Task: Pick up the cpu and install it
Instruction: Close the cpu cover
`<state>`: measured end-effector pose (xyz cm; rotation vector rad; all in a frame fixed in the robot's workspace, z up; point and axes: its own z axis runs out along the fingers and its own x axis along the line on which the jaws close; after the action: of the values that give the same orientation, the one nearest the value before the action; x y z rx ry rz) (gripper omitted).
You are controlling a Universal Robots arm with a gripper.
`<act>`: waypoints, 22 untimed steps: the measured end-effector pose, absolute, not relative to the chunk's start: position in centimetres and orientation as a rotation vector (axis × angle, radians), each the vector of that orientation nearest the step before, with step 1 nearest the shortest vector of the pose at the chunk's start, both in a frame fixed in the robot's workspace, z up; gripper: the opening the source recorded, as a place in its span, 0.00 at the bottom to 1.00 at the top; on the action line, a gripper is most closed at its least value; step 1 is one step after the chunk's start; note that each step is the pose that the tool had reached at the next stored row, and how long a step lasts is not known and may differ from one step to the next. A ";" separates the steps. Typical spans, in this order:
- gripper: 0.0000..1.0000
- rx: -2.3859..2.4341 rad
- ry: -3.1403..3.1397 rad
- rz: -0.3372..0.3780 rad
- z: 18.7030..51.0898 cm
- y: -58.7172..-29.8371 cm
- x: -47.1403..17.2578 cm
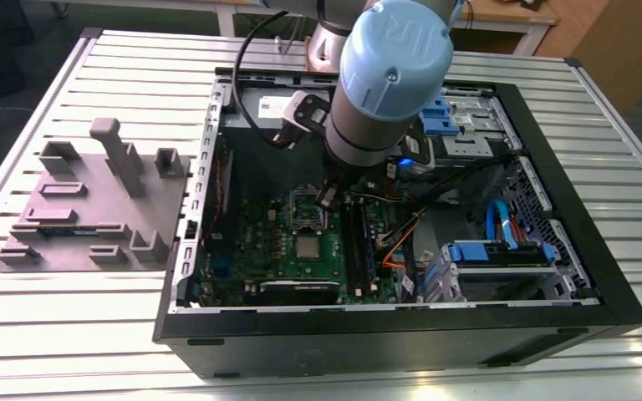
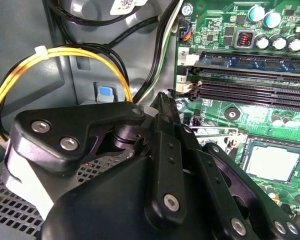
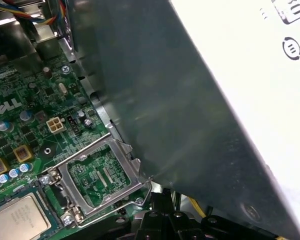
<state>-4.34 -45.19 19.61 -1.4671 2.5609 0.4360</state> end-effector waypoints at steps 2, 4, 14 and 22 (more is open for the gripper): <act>0.10 -1.471 2.568 0.422 19.6 -45.2 -4.4; 0.10 -1.475 2.576 0.409 19.6 -45.2 -4.4; 0.10 -1.485 2.592 0.384 20.1 -45.0 -4.7; 0.10 -1.497 2.611 0.347 21.3 -44.9 -4.8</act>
<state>-4.80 -44.88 21.25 -1.4971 2.6107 0.3466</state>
